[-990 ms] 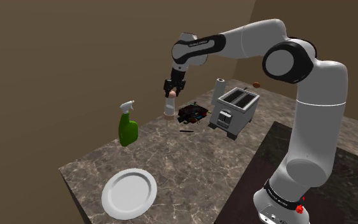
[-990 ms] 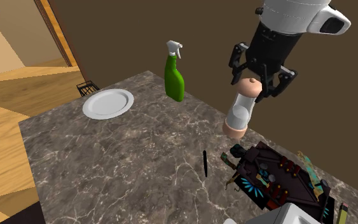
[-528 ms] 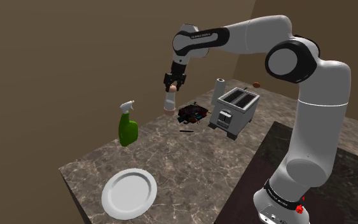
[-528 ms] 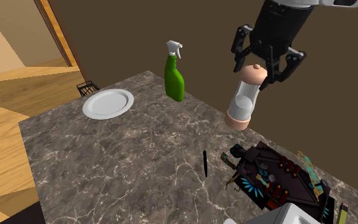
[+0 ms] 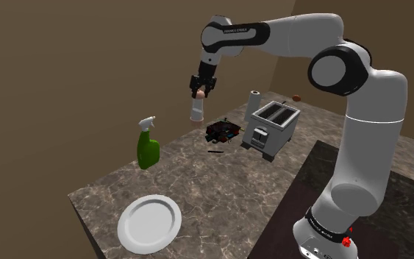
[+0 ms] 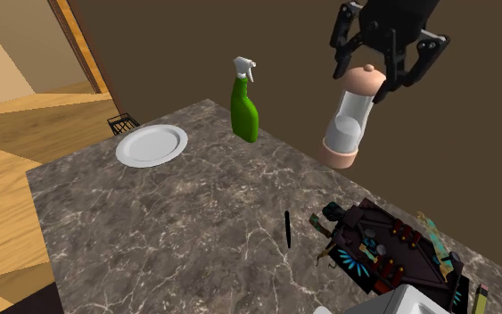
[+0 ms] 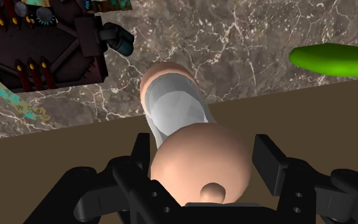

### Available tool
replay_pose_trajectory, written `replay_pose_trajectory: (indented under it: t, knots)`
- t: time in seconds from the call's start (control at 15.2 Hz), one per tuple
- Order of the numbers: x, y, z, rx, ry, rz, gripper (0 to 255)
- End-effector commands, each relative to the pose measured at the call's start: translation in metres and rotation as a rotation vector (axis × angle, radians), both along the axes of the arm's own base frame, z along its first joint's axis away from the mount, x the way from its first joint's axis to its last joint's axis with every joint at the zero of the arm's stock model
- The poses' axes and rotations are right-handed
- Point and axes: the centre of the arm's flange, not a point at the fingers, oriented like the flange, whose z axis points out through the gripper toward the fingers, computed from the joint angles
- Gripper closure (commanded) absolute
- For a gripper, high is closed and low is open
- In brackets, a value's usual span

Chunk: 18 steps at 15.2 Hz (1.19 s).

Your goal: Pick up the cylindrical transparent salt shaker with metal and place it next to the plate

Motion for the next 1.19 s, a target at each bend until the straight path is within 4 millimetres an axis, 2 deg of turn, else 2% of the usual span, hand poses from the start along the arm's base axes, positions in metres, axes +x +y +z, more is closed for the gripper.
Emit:
replay_pose_trajectory:
  t: [0.0,1.12]
  knots:
    - [0.0,-0.001,0.01,0.0,0.0,0.0,255]
    - [0.0,-0.001,0.1,0.0,0.0,0.0,255]
